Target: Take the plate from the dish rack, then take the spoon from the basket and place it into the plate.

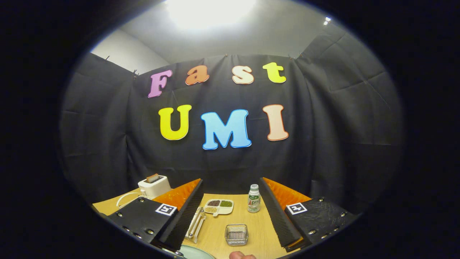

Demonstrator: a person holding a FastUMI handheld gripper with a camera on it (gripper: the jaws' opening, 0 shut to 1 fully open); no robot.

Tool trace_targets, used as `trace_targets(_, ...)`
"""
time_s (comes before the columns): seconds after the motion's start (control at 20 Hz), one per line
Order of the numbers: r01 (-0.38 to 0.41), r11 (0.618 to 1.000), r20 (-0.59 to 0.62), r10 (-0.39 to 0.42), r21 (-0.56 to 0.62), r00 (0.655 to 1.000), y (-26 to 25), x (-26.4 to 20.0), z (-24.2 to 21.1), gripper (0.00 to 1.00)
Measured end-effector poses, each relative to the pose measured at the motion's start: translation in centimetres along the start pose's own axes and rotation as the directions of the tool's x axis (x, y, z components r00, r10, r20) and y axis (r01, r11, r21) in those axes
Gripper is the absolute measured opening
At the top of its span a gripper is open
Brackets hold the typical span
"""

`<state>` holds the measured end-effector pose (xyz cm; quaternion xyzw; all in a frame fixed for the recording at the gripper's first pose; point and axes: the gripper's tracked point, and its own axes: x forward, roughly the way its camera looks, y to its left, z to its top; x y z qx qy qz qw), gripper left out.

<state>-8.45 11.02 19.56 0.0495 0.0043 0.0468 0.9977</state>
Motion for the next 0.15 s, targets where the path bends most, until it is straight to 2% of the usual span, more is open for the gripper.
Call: trace_targets(0.15,0.014,1.0,-0.007,-0.013,0.011,1.0,-1.66,0.28,-0.23,0.95)
